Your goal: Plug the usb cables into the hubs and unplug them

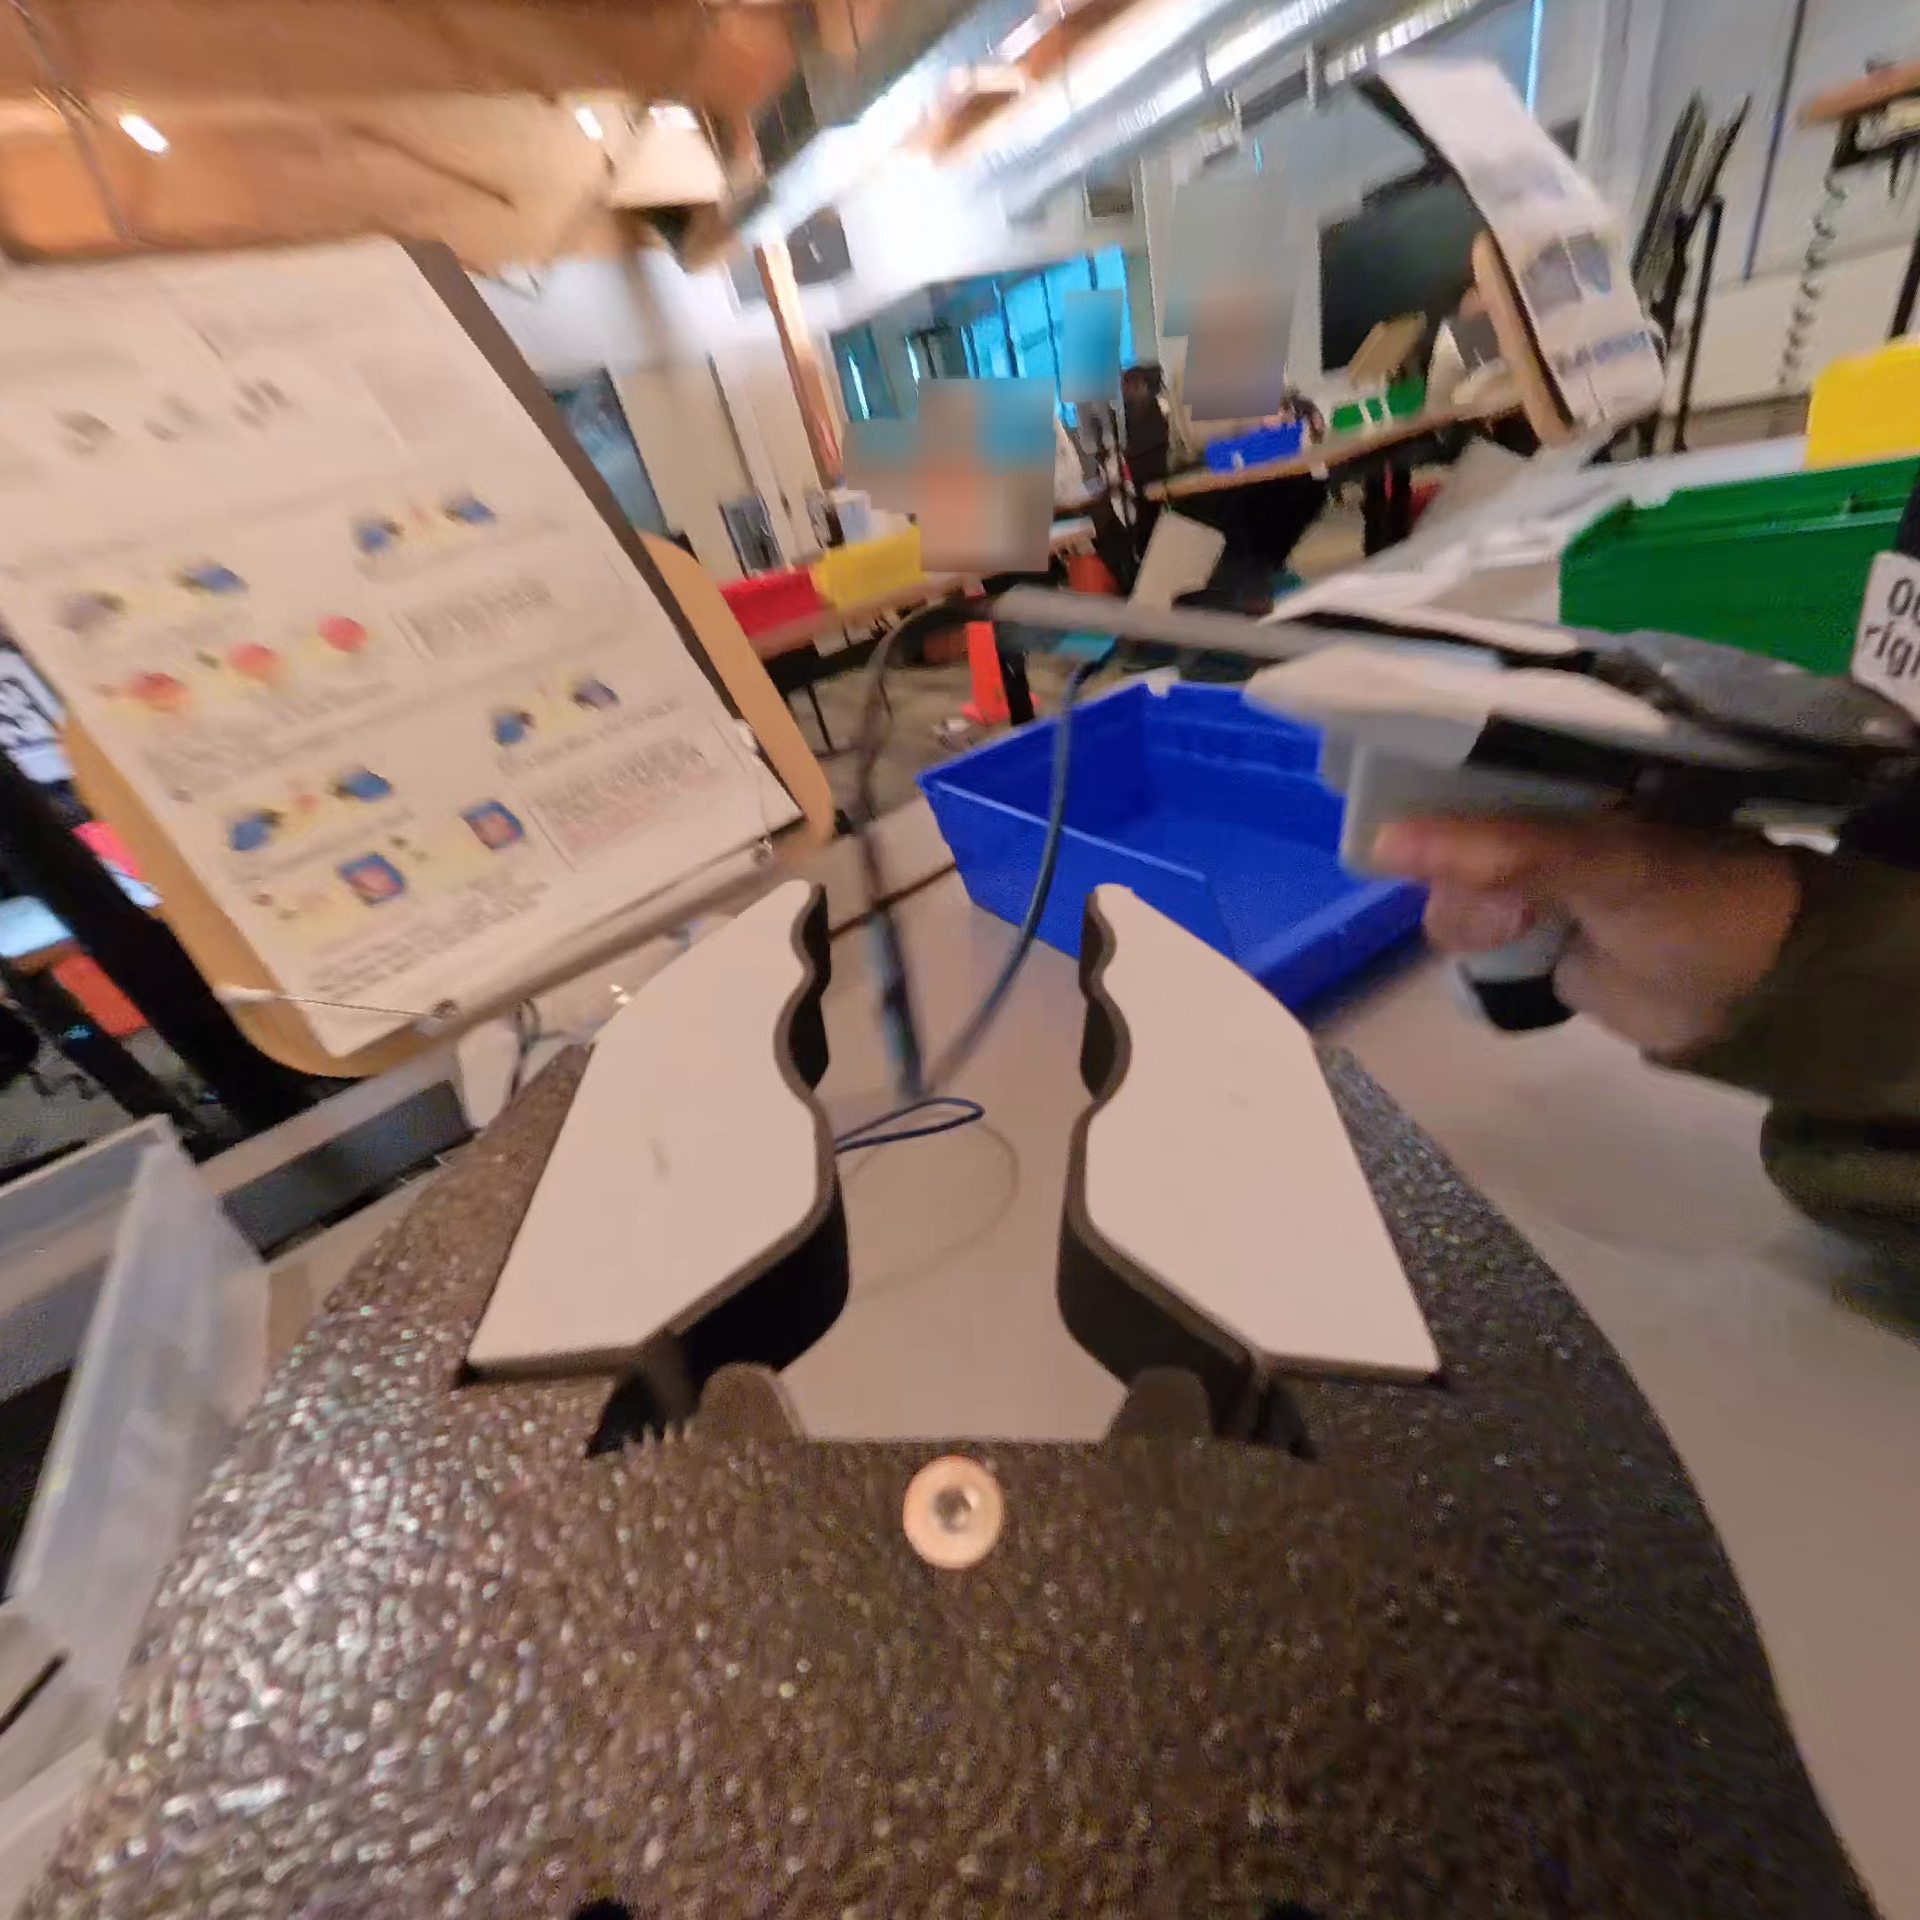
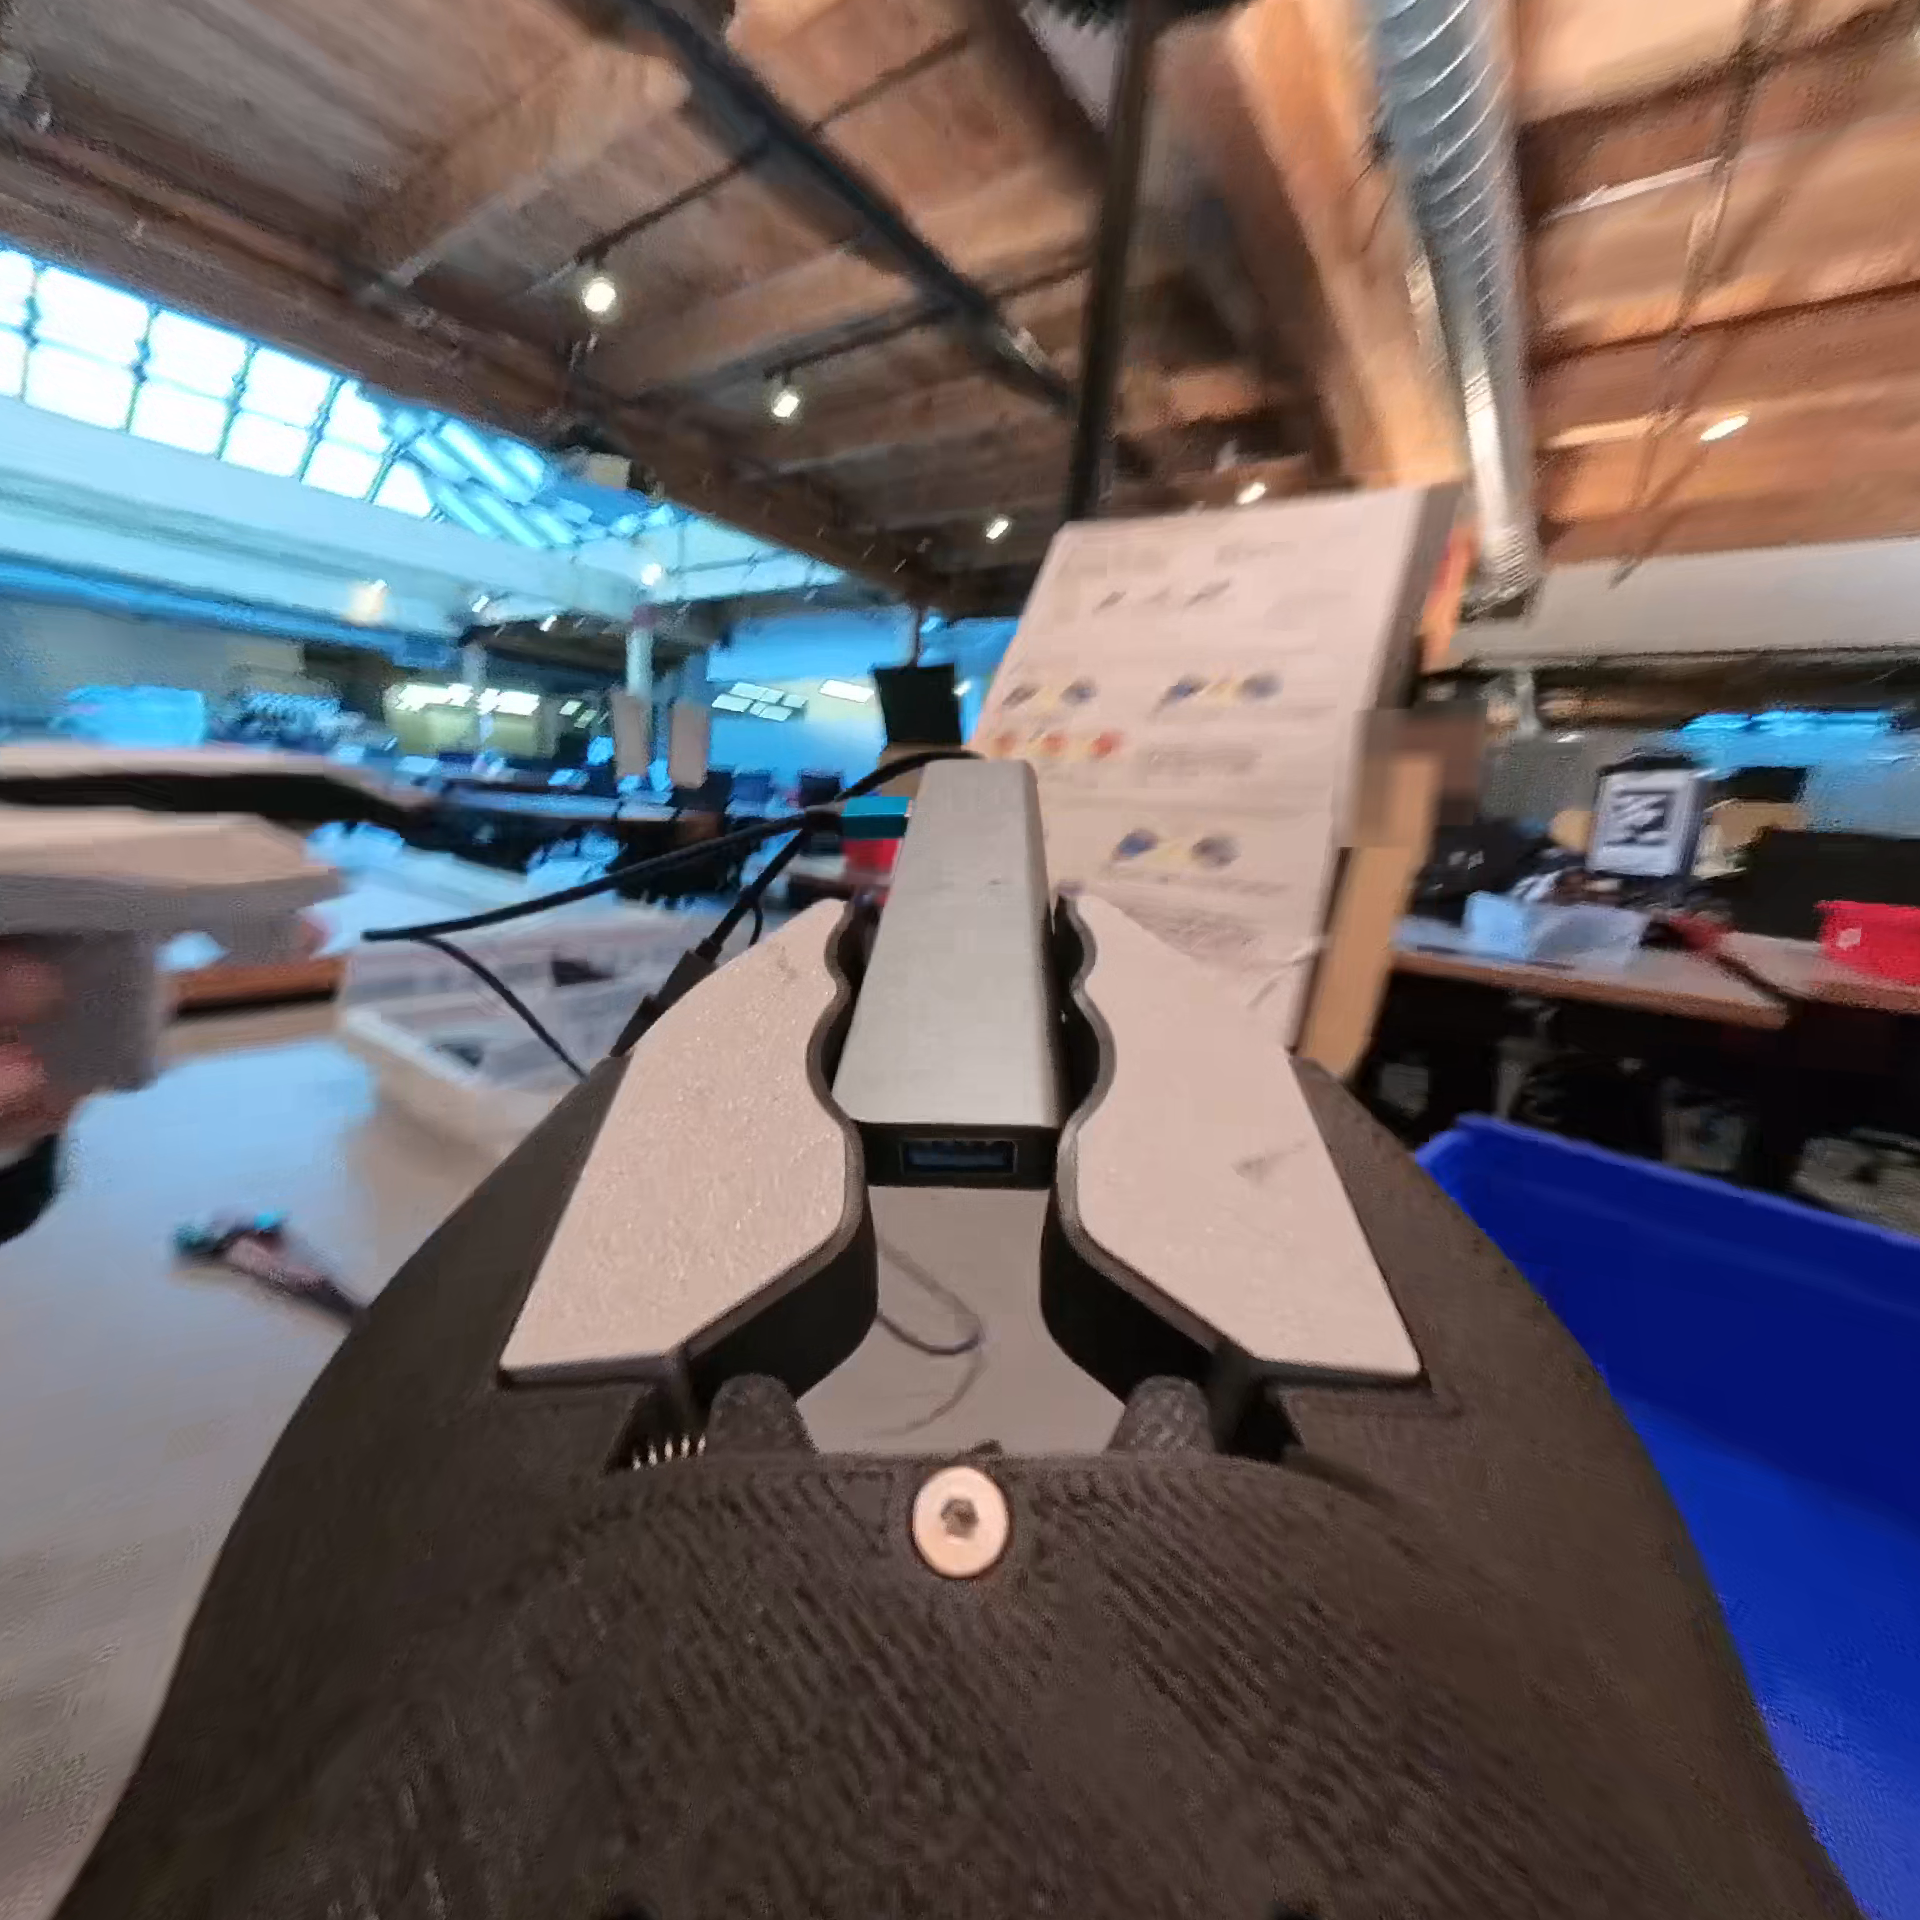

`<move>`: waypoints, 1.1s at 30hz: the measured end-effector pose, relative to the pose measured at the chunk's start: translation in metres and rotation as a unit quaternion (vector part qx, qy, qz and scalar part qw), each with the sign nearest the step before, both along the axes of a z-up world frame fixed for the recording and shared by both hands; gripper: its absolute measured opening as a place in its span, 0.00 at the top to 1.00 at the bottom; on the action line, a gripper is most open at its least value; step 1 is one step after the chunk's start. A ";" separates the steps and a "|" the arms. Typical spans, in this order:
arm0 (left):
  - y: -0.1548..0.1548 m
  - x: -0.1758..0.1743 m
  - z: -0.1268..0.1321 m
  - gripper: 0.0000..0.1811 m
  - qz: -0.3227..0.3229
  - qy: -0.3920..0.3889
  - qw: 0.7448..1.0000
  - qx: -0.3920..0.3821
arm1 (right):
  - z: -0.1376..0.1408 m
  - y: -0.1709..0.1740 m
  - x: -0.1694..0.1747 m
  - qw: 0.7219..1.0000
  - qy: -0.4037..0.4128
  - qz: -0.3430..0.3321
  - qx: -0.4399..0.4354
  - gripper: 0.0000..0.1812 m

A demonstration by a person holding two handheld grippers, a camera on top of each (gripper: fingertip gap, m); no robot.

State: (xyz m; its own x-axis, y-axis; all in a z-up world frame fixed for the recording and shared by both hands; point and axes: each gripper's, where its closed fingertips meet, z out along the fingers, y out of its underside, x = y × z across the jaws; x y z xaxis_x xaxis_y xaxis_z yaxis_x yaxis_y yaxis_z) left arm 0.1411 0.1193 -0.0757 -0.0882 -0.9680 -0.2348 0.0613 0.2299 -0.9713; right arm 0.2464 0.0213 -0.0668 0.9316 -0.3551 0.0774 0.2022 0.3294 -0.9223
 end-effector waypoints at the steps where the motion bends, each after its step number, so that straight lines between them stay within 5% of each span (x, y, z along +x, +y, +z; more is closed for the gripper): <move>1: 0.005 -0.009 0.004 0.77 0.008 -0.008 1.000 0.000 | 0.014 -0.021 0.016 0.999 0.008 -0.020 0.025 0.81; 4: 0.020 -0.023 -0.015 0.74 0.018 0.041 0.999 0.012 | 0.026 -0.088 0.076 0.987 0.057 -0.127 0.082 0.81; 7: 0.030 -0.029 -0.049 0.74 0.013 0.101 0.995 0.009 | 0.002 -0.123 0.122 0.971 0.094 -0.214 0.054 0.81; 13: 0.043 -0.028 -0.087 0.74 0.018 0.157 0.987 0.012 | -0.036 -0.095 0.177 0.935 0.051 -0.317 -0.151 0.81; 20: 0.062 -0.029 -0.108 0.74 0.026 0.184 0.983 0.008 | -0.080 -0.076 0.208 0.894 0.080 -0.325 -0.297 0.81; 25: 0.079 -0.031 -0.121 0.74 0.029 0.183 0.982 -0.043 | -0.117 -0.070 0.194 0.867 0.148 -0.239 -0.412 0.72; 28: 0.088 -0.033 -0.134 0.73 0.028 0.196 0.979 -0.053 | -0.086 -0.067 0.180 0.874 0.147 -0.214 -0.412 0.59; 30: 0.091 -0.035 -0.136 0.72 0.016 0.191 0.979 -0.064 | -0.056 -0.048 0.155 0.882 0.139 -0.164 -0.420 0.42; 33: 0.095 -0.034 -0.134 0.71 0.001 0.173 0.981 -0.090 | -0.025 0.025 0.089 0.896 0.104 -0.033 -0.431 0.45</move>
State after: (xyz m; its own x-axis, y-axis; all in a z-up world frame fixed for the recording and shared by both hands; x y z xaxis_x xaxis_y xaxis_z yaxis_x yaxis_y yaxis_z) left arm 0.1075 0.2143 -0.2093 -0.1306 -0.9913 -0.0160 -0.2794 0.0523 -0.9587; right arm 0.3350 0.0462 -0.0915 0.9367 -0.3023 0.1768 -0.0105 -0.5289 -0.8486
